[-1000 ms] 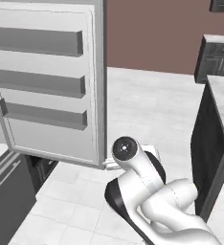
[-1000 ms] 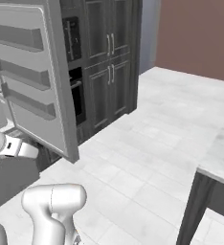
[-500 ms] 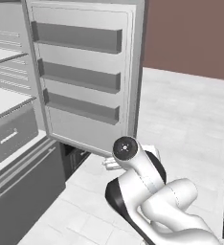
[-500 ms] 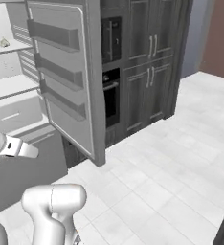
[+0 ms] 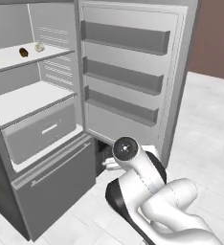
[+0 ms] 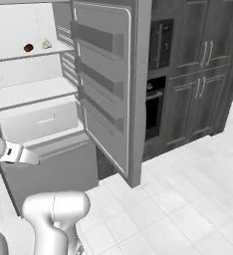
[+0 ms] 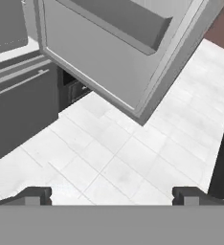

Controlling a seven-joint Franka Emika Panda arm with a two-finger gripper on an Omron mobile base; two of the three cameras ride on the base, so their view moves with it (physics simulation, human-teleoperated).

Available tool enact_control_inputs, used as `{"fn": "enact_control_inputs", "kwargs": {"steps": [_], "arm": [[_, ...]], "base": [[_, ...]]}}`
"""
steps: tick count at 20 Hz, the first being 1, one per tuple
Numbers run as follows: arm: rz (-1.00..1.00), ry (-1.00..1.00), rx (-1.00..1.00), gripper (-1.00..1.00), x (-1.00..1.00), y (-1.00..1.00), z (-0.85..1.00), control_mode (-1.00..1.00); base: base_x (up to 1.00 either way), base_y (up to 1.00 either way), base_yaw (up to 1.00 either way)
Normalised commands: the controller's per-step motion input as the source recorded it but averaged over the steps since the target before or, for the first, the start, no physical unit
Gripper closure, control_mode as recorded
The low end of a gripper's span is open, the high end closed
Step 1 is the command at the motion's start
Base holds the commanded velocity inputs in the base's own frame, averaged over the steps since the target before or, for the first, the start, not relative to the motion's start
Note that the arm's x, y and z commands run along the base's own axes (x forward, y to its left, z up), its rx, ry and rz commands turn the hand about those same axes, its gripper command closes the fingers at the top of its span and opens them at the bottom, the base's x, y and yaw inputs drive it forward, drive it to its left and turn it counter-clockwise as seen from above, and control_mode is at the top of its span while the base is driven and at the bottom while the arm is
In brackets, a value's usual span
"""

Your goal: Gather the sweet potato and garlic from the fridge and place them on a tray on the dining counter. Then gather the fish and steak from the fridge and place them on the other tray.

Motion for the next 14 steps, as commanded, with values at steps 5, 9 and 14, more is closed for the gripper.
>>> {"fn": "enact_control_inputs", "kwargs": {"steps": [5,9,14], "arm": [[0.0,0.0,0.0,-1.0,0.0,0.0,0.0,1.0],[0.0,0.0,0.0,-1.0,0.0,0.0,0.0,1.0],[0.0,0.0,0.0,-1.0,0.0,0.0,0.0,1.0]], "base": [[0.52,0.42,0.29],[0.46,0.37,0.29],[0.28,0.07,0.26]]}}
